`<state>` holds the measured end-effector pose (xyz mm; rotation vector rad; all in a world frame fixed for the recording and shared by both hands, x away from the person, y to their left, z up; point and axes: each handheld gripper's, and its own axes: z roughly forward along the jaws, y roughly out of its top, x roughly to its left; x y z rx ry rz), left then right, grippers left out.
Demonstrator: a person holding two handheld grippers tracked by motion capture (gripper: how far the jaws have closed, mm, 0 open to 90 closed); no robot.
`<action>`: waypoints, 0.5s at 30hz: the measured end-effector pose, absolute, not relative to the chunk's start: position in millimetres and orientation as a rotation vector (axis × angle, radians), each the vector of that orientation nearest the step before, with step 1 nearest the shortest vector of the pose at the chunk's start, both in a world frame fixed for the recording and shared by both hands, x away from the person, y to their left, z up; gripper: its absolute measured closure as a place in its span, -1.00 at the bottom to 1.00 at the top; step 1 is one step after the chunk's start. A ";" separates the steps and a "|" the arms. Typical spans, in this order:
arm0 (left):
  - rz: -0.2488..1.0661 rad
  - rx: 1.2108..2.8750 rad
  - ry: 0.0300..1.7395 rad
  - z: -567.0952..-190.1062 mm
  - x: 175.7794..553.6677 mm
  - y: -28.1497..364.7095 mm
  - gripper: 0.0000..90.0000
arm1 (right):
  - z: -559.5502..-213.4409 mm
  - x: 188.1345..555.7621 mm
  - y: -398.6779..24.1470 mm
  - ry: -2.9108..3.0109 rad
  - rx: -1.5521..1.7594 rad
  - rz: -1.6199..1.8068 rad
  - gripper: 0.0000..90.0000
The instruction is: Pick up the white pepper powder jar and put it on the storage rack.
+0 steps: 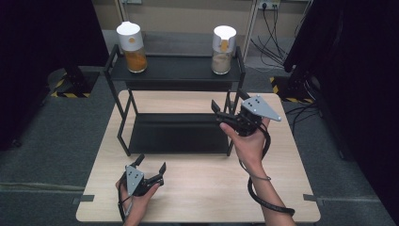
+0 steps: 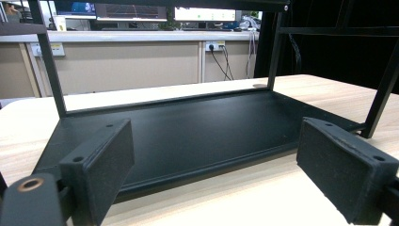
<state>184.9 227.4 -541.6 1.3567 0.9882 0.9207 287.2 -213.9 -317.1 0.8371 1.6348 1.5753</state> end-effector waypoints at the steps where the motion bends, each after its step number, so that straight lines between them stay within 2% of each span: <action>1: 0.921 1.357 0.988 -541.6 184.9 227.4 -0.75 | -318.8 286.7 -214.3 1.640 0.835 1.575 -0.89; 15: 0.924 1.356 0.986 -541.9 184.7 227.2 -0.75 | -336.3 279.9 -218.9 1.674 0.845 1.560 -0.89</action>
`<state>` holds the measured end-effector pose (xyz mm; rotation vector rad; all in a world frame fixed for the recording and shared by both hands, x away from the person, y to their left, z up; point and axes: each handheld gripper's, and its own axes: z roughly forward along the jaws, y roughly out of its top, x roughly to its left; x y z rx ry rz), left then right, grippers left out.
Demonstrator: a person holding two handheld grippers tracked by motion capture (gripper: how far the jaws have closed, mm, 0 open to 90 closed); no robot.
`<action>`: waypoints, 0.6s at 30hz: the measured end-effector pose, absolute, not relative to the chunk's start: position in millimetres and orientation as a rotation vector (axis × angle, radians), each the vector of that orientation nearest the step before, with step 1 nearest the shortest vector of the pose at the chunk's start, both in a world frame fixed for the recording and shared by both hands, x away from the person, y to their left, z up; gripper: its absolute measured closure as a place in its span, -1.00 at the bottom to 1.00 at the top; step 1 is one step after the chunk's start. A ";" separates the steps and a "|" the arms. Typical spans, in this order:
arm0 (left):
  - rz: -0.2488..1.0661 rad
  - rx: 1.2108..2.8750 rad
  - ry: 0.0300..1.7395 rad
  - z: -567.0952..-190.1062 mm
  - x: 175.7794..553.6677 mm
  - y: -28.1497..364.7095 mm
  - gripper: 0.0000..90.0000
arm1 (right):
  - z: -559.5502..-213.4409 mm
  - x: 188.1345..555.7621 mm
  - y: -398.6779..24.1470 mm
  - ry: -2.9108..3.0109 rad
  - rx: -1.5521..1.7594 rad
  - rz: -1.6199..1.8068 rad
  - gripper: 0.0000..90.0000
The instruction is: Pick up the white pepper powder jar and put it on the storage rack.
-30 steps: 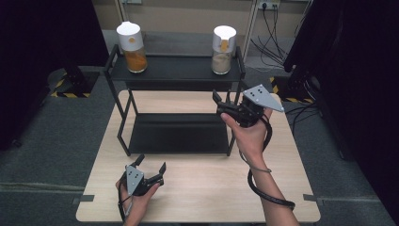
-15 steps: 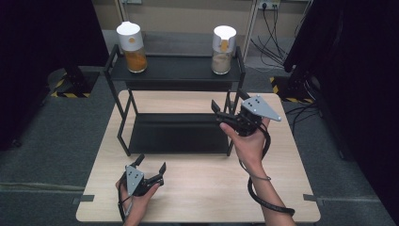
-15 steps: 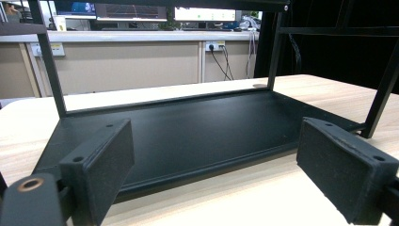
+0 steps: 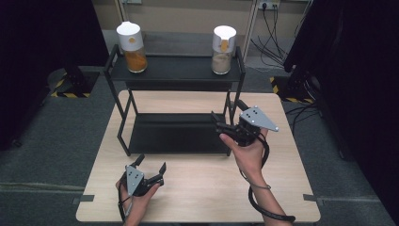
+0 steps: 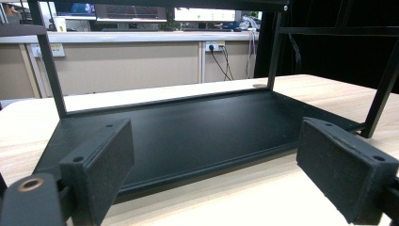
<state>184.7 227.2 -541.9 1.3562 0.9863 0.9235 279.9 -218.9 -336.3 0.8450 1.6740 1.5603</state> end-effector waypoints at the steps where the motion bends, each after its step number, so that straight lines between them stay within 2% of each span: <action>1: 0.923 1.356 0.986 -541.9 184.8 227.2 -0.75 | -336.7 279.4 -219.0 1.676 0.845 1.560 -0.89; 18: 0.923 1.356 0.985 -542.0 184.7 227.4 -0.75 | -356.8 268.1 -220.6 1.700 0.855 1.551 -0.89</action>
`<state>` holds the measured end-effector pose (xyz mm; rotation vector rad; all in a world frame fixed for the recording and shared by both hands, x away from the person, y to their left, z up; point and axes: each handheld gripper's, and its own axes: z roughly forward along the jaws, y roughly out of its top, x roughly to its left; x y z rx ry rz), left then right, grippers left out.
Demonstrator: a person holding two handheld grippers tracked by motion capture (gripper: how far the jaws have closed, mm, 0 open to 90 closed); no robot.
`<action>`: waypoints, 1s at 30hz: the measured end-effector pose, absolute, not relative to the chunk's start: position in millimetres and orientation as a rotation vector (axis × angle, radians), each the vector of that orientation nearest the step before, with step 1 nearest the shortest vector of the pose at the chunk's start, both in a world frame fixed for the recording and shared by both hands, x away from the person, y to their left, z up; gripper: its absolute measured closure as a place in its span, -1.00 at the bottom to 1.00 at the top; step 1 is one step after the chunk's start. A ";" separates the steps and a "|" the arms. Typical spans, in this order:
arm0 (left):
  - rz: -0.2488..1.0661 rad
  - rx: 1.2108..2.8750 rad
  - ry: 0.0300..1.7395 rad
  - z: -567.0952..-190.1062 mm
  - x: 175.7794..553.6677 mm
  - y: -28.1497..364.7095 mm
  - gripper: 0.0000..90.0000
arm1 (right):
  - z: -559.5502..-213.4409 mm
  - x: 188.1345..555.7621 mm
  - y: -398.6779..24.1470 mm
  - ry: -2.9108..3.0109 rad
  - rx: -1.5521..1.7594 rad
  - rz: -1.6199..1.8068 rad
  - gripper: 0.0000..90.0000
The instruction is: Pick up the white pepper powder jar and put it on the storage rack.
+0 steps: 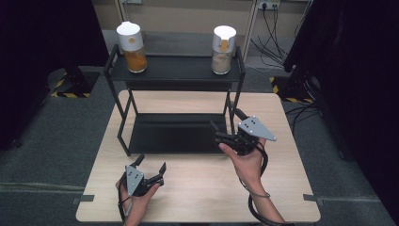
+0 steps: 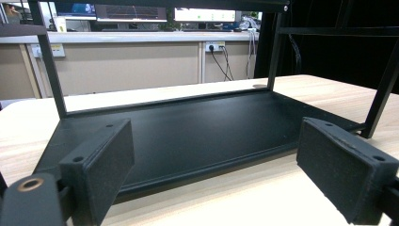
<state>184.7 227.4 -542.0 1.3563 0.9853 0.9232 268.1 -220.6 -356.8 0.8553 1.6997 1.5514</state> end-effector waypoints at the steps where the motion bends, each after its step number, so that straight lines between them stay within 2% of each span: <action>1: 0.923 1.356 0.985 -542.1 184.6 227.4 -0.75 | -357.7 267.6 -220.7 1.702 0.857 1.552 -0.89; 30: 0.926 1.355 0.984 -542.4 184.4 227.0 -0.75 | -392.0 253.0 -228.4 1.765 0.889 1.514 -0.89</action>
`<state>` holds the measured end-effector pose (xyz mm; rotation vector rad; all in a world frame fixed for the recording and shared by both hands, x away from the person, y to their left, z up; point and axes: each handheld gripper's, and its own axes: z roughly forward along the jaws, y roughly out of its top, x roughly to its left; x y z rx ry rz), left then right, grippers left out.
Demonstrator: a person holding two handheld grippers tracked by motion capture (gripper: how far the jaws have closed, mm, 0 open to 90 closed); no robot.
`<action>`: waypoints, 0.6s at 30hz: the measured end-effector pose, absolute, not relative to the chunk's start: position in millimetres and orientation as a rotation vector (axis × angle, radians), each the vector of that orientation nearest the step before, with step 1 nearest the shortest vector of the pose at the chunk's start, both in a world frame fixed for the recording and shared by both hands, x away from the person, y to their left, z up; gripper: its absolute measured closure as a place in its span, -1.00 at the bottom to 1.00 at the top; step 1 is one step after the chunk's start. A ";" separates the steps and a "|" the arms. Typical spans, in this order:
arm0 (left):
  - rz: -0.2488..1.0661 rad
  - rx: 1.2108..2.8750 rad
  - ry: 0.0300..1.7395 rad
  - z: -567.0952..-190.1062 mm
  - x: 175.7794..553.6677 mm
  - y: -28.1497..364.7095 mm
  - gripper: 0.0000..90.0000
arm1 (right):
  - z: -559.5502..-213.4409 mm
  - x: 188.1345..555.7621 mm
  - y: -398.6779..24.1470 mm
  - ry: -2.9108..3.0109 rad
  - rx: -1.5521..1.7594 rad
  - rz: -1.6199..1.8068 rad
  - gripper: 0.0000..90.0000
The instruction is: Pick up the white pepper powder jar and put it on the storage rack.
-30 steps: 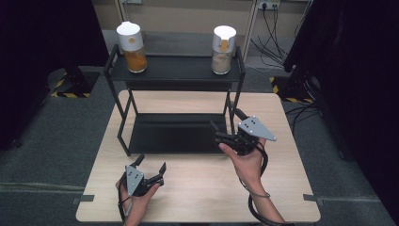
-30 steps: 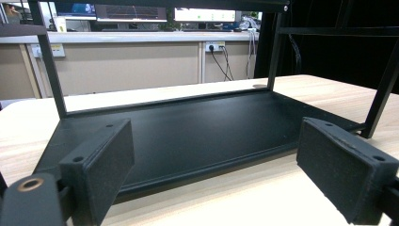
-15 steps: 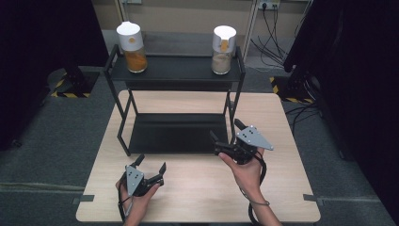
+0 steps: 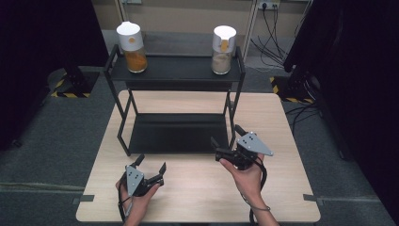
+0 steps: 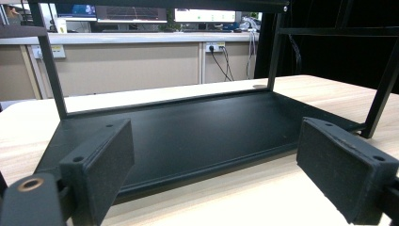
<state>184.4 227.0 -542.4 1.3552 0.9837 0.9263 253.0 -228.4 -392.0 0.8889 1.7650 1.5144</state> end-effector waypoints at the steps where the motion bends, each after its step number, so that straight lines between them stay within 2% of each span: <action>1: 0.926 1.355 0.983 -542.5 184.3 227.1 -0.75 | -392.9 252.6 -228.6 1.767 0.893 1.513 -0.89; 18: 0.928 1.354 0.982 -542.6 184.2 226.9 -0.75 | -424.2 243.1 -234.2 1.830 0.929 1.488 -0.89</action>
